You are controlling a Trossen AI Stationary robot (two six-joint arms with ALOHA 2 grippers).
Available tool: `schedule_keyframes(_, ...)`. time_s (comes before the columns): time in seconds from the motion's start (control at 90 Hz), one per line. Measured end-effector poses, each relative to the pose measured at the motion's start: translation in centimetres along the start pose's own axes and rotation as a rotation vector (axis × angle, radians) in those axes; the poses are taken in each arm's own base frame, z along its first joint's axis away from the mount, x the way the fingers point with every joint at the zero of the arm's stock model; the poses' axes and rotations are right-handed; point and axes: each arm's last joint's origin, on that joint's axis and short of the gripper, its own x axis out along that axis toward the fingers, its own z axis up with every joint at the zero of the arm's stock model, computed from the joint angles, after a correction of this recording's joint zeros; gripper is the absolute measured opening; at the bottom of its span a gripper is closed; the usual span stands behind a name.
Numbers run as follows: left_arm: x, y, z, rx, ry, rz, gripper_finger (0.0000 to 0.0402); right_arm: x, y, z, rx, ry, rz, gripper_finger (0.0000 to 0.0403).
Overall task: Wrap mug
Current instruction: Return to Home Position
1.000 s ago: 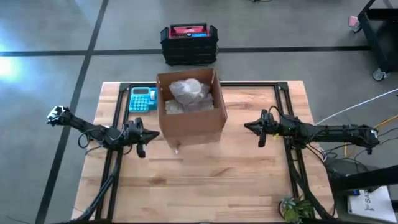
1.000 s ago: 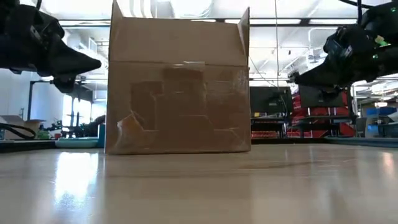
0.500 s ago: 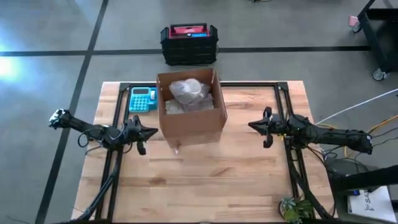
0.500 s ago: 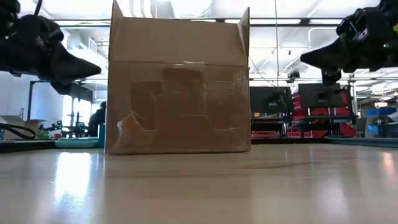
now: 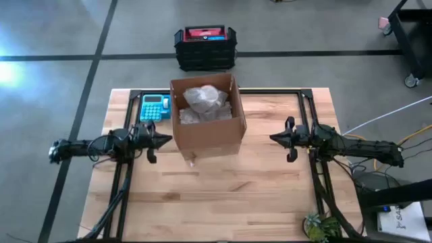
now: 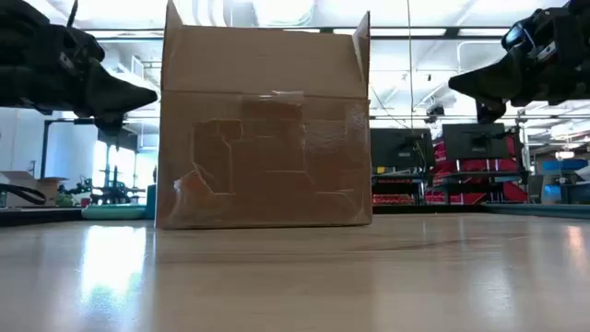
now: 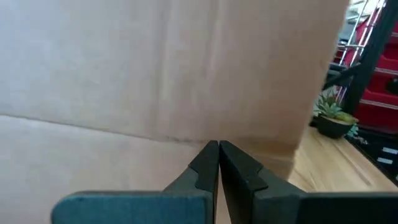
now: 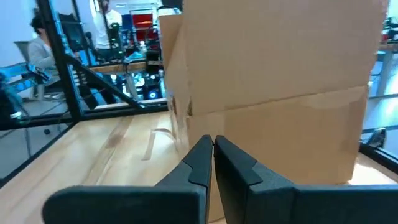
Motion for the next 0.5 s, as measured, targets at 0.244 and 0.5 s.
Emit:
schedule_keyframes(0.244,-0.2,1.1,0.4,-0.005,-0.034,0.049,0.0,0.0,0.0,-0.4,0.014,0.038,-0.001,0.0003)
schedule_keyframes(0.5,-0.2,1.2,0.4,0.002,-0.038,0.09,0.0,-0.1,-0.1,-1.0,0.023,0.103,-0.015,0.0004)
